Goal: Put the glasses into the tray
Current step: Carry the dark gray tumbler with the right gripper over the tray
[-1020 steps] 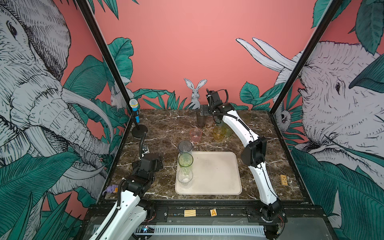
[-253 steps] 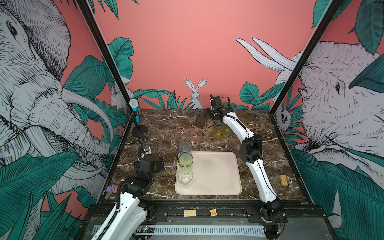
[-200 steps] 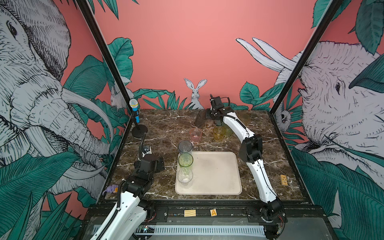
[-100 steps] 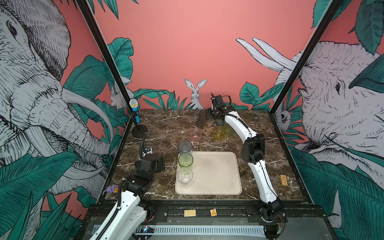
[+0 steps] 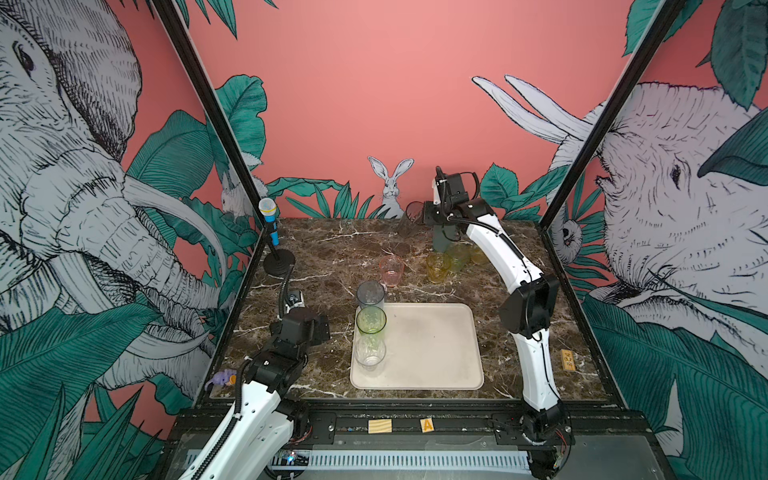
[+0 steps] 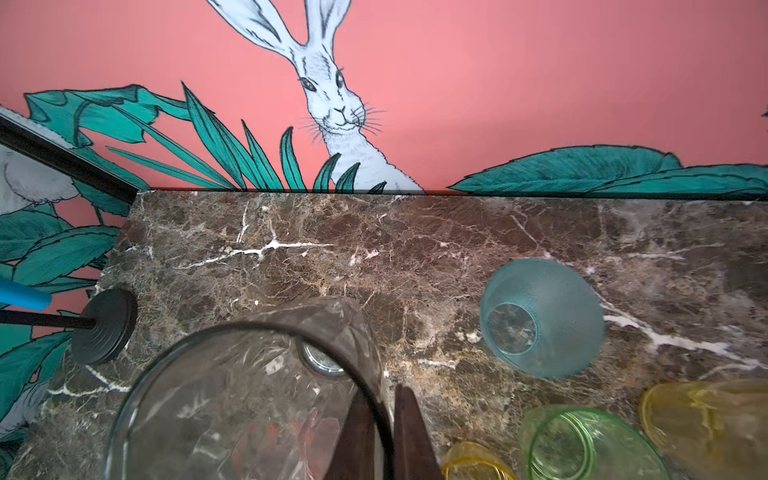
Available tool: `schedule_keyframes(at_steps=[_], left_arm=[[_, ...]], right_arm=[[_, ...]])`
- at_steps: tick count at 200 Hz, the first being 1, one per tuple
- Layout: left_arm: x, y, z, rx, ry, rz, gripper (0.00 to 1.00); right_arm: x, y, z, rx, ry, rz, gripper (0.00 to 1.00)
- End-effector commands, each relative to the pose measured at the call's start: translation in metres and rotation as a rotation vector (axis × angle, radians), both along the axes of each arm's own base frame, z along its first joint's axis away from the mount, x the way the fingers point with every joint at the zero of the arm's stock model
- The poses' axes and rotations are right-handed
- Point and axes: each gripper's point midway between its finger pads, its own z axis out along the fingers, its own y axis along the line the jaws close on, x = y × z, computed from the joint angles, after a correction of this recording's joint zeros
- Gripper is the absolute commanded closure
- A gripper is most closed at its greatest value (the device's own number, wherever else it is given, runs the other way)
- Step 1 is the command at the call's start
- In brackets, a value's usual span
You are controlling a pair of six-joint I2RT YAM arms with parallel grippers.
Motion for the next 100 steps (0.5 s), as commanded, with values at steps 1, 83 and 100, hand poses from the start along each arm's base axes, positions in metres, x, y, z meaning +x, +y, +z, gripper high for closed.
schedule_keyframes(at_steps=[1, 83, 100], left_arm=[[0.003, 0.002, 0.013, -0.008, -0.036, 0.016, 0.01], [0.002, 0.006, 0.013, 0.004, -0.035, 0.041, 0.0], [0.003, 0.008, 0.013, 0.012, -0.035, 0.046, 0.0]], right_arm=[[-0.015, -0.015, 0.043, -0.024, -0.081, 0.002, 1.0], [-0.087, -0.044, 0.069, -0.119, -0.086, 0.096, 1.0], [-0.102, -0.049, 0.072, -0.126, -0.08, 0.104, 1.0]])
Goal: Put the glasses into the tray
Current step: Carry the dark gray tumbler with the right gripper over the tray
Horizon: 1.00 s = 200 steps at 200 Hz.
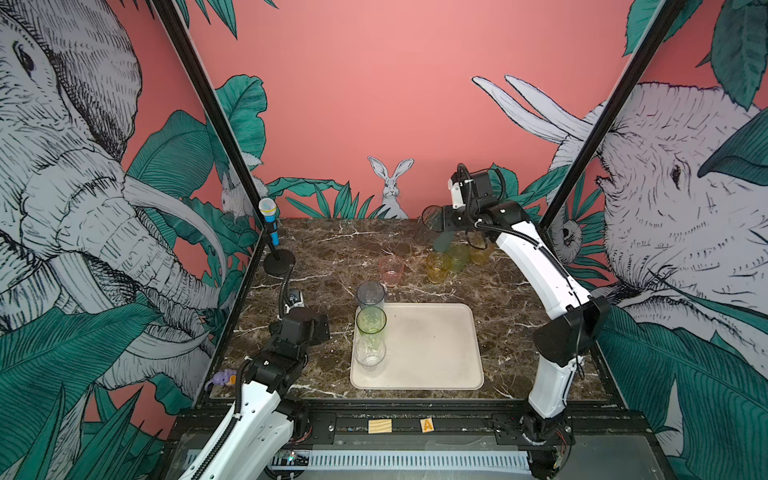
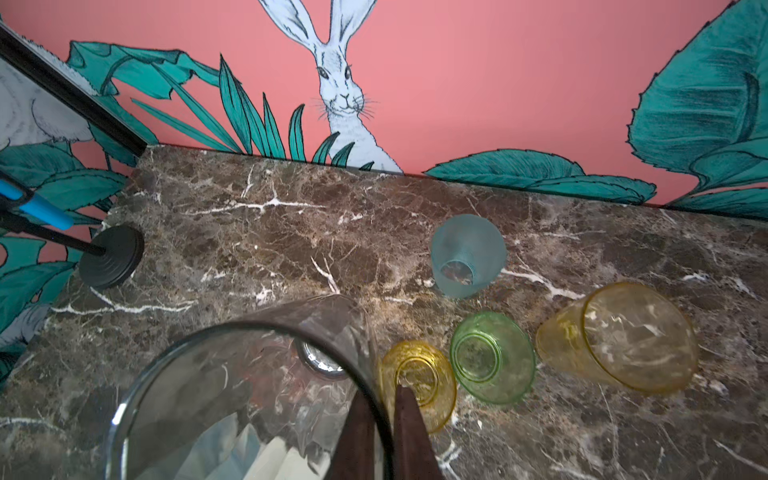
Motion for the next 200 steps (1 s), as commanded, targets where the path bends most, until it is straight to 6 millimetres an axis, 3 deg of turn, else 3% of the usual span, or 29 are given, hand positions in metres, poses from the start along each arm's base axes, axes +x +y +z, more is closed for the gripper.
schedule_keyframes(at_steps=[1, 37, 55, 62, 104, 160, 200], left_arm=[[0.003, 0.005, 0.012, 0.005, -0.032, 0.034, 0.0], [0.003, 0.007, 0.013, 0.014, -0.03, 0.041, 0.01], [0.003, 0.008, 0.014, 0.023, -0.032, 0.044, 0.01], [0.004, 0.008, 0.014, 0.022, -0.035, 0.044, 0.0], [0.003, 0.007, 0.015, 0.018, -0.033, 0.04, 0.0], [0.0, 0.009, 0.015, 0.015, -0.039, 0.045, 0.01], [0.0, 0.01, 0.014, 0.016, -0.038, 0.05, 0.01]], right_arm=[[-0.021, -0.007, 0.025, -0.005, -0.052, 0.035, 1.0], [-0.055, -0.012, 0.033, -0.01, -0.051, 0.073, 1.0], [-0.067, -0.011, 0.024, -0.029, -0.031, 0.095, 1.0], [-0.079, -0.014, 0.036, -0.018, -0.056, 0.1, 1.0], [-0.11, -0.009, 0.03, -0.041, -0.037, 0.15, 1.0], [-0.141, 0.001, 0.005, -0.062, 0.008, 0.205, 1.0], [-0.155, 0.01, -0.025, -0.066, 0.06, 0.231, 1.0]])
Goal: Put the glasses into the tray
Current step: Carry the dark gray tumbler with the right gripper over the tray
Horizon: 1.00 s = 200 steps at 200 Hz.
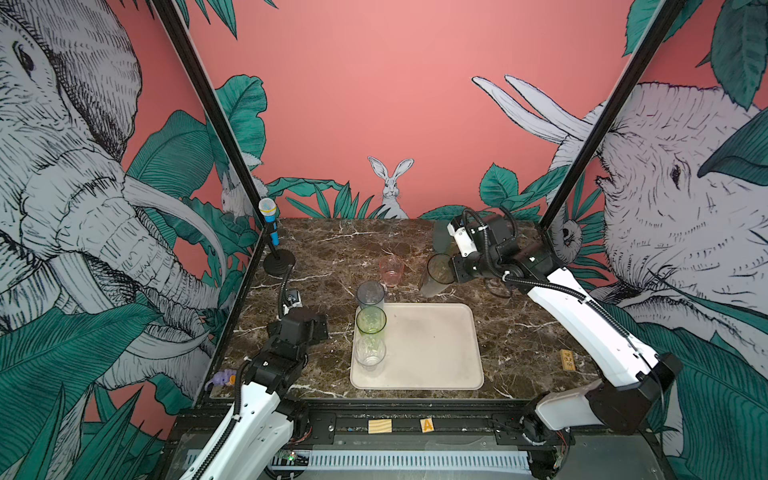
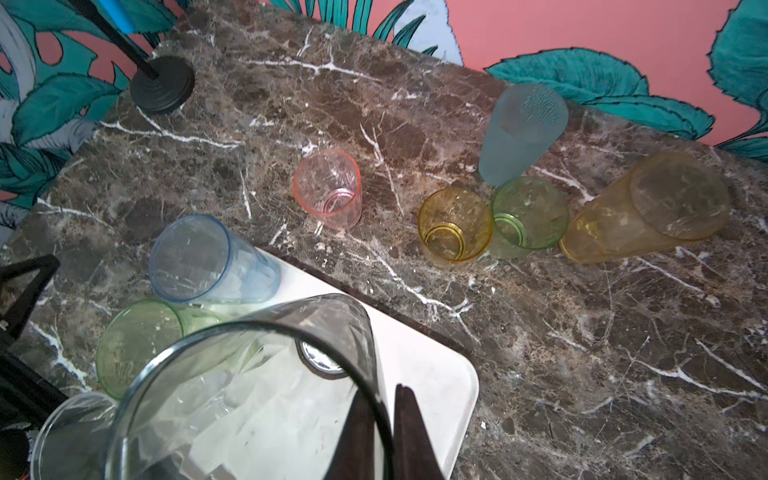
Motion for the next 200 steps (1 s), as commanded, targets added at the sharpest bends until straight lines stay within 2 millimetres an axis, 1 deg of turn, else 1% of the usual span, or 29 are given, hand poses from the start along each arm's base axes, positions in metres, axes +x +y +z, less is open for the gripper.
schedule_keyframes(at_steps=[1, 24, 71, 113, 161, 175, 200], left_arm=[[0.001, 0.004, 0.011, -0.003, -0.024, 0.023, 0.01], [0.001, 0.004, 0.011, -0.002, -0.025, 0.025, 0.0], [0.002, 0.004, 0.011, 0.0, -0.022, 0.026, 0.01], [0.004, 0.003, 0.01, 0.004, -0.015, 0.026, 0.0], [0.005, 0.003, 0.01, 0.008, -0.015, 0.027, 0.01], [0.005, 0.003, 0.009, 0.008, -0.014, 0.027, 0.0], [0.006, 0.002, 0.009, 0.009, -0.01, 0.024, 0.01]], right_arm=[[-0.005, 0.006, 0.004, 0.036, -0.028, 0.005, 1.0], [-0.011, 0.008, -0.012, 0.029, -0.001, 0.011, 1.0], [-0.017, 0.013, -0.038, 0.0, 0.033, 0.012, 1.0], [-0.012, 0.016, -0.057, -0.03, 0.039, -0.007, 1.0], [-0.008, 0.028, -0.078, -0.054, 0.057, 0.017, 1.0], [-0.006, 0.034, -0.081, -0.057, 0.05, 0.031, 1.0], [-0.003, 0.038, -0.089, -0.068, 0.059, 0.04, 1.0]])
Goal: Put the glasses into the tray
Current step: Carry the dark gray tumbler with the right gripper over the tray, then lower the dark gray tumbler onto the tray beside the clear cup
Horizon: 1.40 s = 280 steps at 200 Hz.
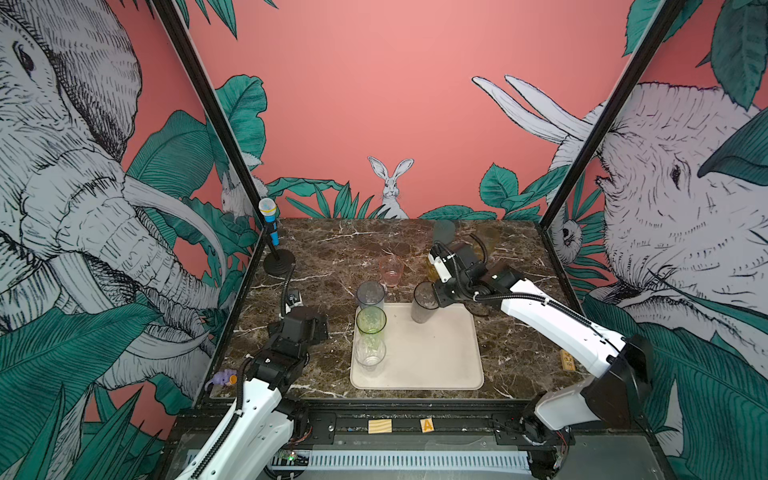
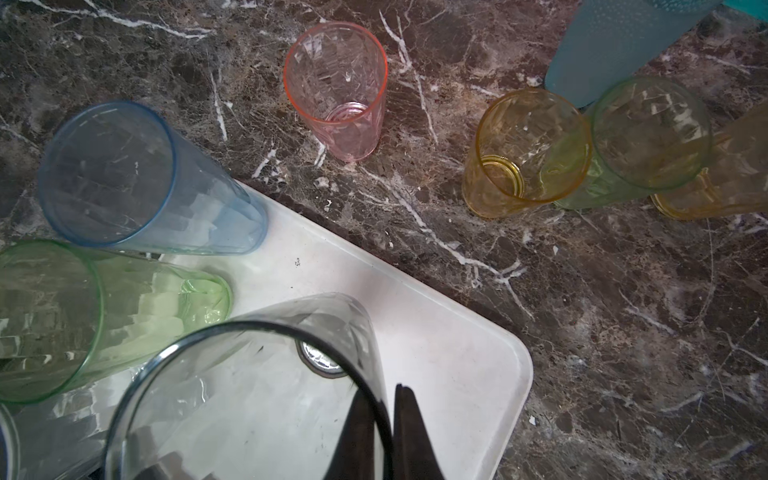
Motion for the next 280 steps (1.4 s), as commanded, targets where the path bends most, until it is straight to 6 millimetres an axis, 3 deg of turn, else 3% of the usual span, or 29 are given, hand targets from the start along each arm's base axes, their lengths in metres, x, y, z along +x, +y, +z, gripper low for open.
schedule_keyframes(at_steps=[1, 8, 81, 267, 270, 280], left_arm=[[0.005, 0.001, 0.016, -0.009, -0.042, 0.018, 0.01], [0.005, 0.001, 0.016, -0.009, -0.042, 0.017, 0.01], [0.005, 0.001, 0.014, -0.01, -0.041, 0.015, 0.01], [0.008, -0.001, 0.01, -0.023, -0.041, 0.02, 0.0], [0.008, -0.001, 0.01, -0.023, -0.042, 0.02, 0.01], [0.008, -0.002, 0.008, -0.024, -0.039, 0.018, 0.0]], right_arm=[[0.007, 0.009, 0.0, 0.013, -0.034, 0.015, 1.0], [0.004, 0.007, -0.015, -0.008, -0.009, 0.016, 1.0], [0.007, 0.009, -0.039, -0.037, 0.017, 0.01, 1.0], [0.02, 0.014, -0.042, -0.041, -0.003, -0.024, 1.0], [0.021, 0.015, -0.051, -0.056, 0.014, -0.025, 1.0], [0.021, 0.016, -0.052, -0.058, 0.017, -0.021, 1.0]])
